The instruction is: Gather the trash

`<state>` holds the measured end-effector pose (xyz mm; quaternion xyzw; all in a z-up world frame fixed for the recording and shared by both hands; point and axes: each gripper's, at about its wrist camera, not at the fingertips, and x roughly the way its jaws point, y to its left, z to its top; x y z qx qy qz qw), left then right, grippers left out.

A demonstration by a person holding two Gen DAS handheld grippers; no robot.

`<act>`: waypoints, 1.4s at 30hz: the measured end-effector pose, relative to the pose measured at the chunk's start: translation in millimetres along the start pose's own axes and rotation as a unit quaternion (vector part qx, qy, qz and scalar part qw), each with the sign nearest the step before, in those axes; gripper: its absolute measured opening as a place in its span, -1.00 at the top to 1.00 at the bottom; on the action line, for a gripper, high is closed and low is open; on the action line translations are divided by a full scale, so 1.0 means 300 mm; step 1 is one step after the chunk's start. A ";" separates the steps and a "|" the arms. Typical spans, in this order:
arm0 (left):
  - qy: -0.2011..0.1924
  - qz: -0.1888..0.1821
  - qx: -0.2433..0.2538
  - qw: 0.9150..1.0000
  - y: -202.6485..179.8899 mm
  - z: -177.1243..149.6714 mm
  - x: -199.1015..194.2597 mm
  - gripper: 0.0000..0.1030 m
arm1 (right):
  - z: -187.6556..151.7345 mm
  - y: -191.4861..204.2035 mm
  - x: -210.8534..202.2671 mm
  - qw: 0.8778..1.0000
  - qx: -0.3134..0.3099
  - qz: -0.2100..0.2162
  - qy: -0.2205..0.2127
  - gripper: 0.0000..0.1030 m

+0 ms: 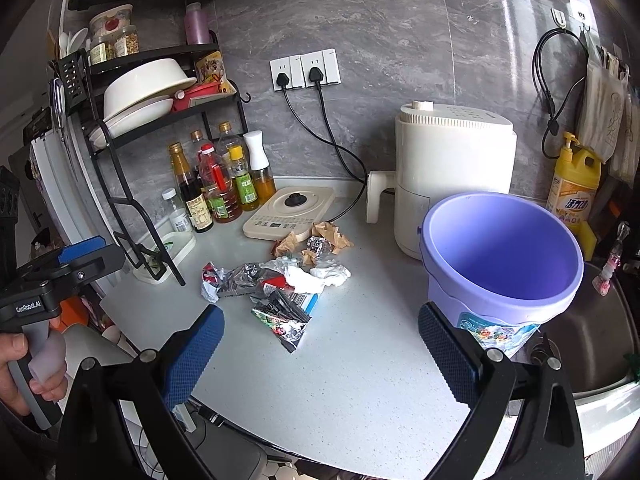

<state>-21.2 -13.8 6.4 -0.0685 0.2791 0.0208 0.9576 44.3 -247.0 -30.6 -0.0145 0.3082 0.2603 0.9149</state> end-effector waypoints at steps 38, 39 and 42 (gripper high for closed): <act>-0.002 0.010 -0.015 1.000 0.085 0.007 -0.011 -0.88 | 0.028 0.015 0.018 1.000 0.000 -0.001 -0.010 -0.85; 0.000 0.010 -0.016 1.000 0.095 0.004 -0.010 -0.88 | 0.031 0.020 0.023 1.000 0.001 -0.002 -0.010 -0.85; 0.006 0.006 -0.015 1.000 0.128 0.000 -0.007 -0.88 | 0.036 0.039 0.044 1.000 0.004 -0.002 -0.007 -0.85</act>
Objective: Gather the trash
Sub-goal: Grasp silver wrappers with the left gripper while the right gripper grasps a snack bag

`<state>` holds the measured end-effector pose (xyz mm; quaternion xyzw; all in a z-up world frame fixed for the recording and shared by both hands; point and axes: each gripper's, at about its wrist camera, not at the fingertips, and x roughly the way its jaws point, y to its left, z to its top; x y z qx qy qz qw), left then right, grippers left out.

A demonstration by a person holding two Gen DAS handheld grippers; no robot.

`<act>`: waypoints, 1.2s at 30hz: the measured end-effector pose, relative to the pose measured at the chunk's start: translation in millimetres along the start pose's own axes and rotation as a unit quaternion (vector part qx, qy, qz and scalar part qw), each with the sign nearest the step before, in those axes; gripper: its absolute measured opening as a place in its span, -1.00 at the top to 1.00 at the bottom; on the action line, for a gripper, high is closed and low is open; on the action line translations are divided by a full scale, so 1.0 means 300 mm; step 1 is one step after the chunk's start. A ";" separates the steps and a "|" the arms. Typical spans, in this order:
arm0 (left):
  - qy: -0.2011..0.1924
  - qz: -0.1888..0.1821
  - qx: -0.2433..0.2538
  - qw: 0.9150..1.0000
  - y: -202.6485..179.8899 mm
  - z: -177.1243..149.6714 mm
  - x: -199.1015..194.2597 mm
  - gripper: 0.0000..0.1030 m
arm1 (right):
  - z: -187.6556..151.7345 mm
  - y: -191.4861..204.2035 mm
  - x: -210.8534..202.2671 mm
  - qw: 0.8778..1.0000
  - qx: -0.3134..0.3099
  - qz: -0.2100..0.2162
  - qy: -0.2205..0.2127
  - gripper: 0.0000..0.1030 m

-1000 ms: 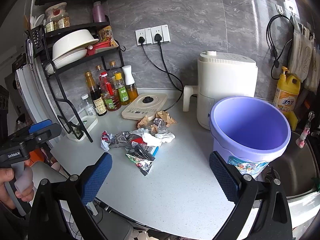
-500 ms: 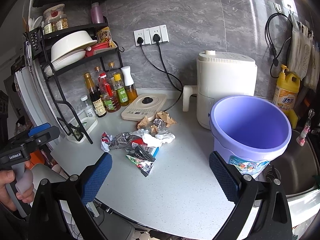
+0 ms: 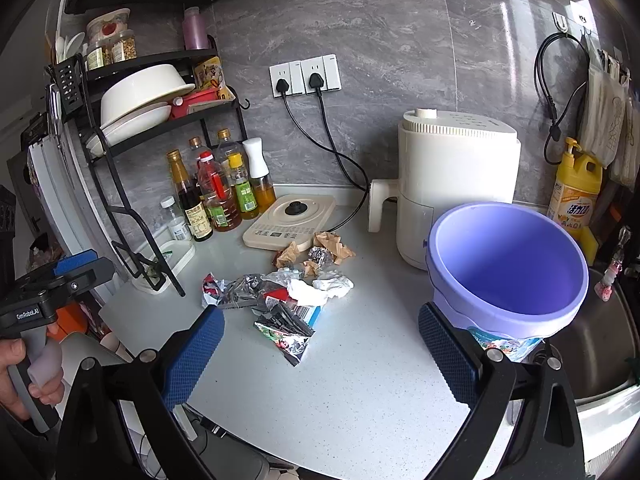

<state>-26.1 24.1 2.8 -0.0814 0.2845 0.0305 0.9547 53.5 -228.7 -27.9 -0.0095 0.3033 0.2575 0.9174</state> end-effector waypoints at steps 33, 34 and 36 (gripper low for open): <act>0.098 0.016 -0.097 0.990 0.304 -0.141 0.360 -0.51 | -0.093 0.096 0.613 0.975 0.006 0.083 0.207 -0.27; 0.100 0.018 -0.101 0.990 0.313 -0.139 0.376 -0.48 | -0.094 0.095 0.633 0.973 0.004 0.088 0.213 -0.26; 0.104 0.022 -0.108 0.988 0.322 -0.137 0.413 -0.47 | -0.099 0.099 0.672 0.970 -0.010 0.093 0.226 -0.26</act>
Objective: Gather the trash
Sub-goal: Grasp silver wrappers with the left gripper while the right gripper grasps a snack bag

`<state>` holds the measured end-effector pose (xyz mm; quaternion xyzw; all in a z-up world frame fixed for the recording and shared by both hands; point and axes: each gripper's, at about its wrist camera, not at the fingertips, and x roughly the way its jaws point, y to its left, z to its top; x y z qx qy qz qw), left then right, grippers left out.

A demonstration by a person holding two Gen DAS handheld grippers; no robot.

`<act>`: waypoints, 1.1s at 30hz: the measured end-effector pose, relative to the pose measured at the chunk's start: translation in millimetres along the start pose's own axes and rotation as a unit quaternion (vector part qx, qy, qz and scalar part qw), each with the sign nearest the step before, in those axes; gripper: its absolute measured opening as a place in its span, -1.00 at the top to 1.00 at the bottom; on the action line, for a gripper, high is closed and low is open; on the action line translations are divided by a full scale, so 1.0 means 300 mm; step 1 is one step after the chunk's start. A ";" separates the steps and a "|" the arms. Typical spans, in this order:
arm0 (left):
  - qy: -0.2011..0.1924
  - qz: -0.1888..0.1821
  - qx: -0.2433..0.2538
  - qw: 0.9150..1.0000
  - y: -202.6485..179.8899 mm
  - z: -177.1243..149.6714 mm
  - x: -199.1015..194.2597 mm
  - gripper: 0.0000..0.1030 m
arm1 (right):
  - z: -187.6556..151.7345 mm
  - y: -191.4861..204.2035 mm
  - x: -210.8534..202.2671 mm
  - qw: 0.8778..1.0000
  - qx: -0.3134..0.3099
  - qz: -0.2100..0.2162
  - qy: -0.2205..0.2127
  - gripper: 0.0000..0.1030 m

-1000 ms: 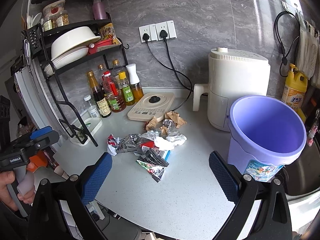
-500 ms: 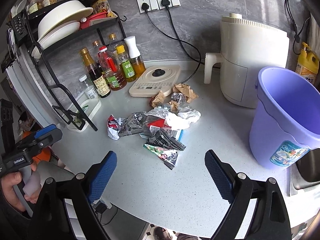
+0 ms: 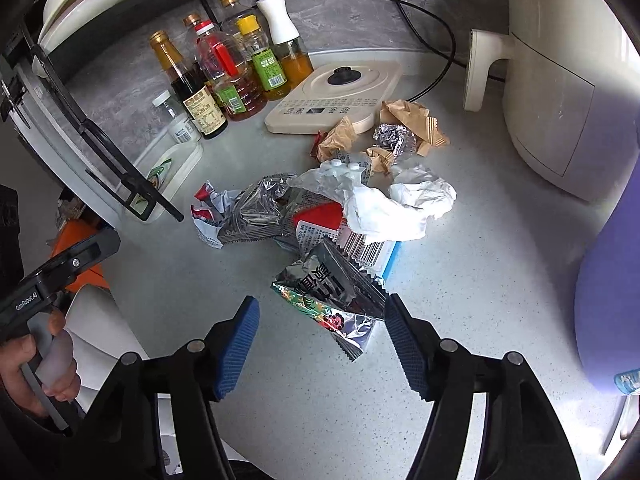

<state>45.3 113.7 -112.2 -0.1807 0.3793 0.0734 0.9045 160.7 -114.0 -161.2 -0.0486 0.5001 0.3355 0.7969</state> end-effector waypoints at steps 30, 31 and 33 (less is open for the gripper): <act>-0.002 0.036 -0.052 0.998 0.030 0.078 0.206 0.37 | 0.029 -0.018 0.052 0.998 -0.039 0.044 0.033 -0.19; -0.006 0.039 -0.051 0.998 0.036 0.075 0.190 0.37 | 0.030 -0.021 0.068 0.998 -0.034 0.044 0.036 -0.14; -0.008 0.046 -0.050 0.998 0.049 0.061 0.160 0.37 | 0.031 -0.033 0.102 0.998 -0.019 0.044 0.046 0.21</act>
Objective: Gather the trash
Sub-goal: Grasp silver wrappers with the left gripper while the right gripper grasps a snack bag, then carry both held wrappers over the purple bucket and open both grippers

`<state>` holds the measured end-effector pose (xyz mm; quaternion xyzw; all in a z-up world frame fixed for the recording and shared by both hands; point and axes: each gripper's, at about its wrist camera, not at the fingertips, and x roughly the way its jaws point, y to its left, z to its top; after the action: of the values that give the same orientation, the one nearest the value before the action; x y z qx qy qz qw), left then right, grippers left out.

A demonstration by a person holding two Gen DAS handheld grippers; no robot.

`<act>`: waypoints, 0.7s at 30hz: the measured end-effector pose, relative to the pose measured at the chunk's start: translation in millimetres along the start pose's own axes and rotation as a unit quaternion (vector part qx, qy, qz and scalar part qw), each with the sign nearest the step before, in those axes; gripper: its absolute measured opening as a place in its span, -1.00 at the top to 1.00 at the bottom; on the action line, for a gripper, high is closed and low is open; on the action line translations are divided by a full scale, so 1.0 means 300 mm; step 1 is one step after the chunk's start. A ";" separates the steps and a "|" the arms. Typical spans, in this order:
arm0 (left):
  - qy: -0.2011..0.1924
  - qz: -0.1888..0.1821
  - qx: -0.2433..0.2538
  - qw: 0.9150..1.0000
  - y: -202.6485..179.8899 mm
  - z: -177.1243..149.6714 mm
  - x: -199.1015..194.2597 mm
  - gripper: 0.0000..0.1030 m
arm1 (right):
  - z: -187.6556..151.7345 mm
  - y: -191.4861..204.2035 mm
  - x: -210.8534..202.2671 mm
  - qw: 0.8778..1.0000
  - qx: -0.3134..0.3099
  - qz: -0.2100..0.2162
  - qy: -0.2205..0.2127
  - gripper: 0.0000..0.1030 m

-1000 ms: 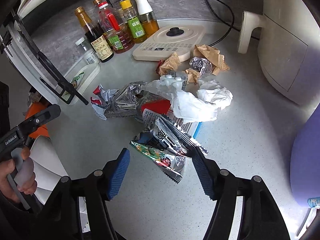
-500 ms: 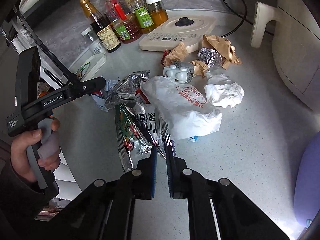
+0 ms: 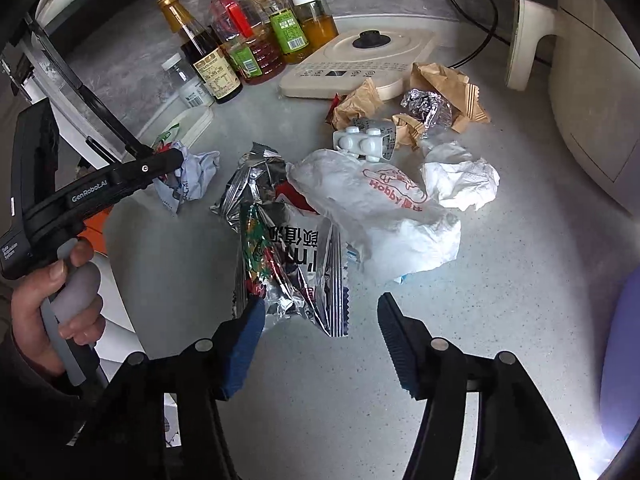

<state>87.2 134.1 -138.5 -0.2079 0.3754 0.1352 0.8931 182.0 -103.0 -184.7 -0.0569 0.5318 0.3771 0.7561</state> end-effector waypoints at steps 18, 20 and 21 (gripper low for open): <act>-0.053 -0.052 0.022 0.997 0.064 -0.043 -0.265 0.37 | -0.067 0.147 -0.150 0.996 -0.007 -0.056 -0.062 0.85; -0.057 -0.064 0.026 0.996 0.062 -0.050 -0.287 0.36 | -0.076 0.146 -0.182 0.995 0.001 -0.063 -0.073 0.85; -0.057 -0.069 0.028 0.996 0.059 -0.056 -0.294 0.36 | -0.082 0.147 -0.203 0.994 0.005 -0.068 -0.082 0.85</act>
<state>9.8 134.3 -89.8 -0.2005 0.3125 0.0741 0.9255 126.2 -114.8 -129.6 -0.0584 0.4643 0.3256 0.8216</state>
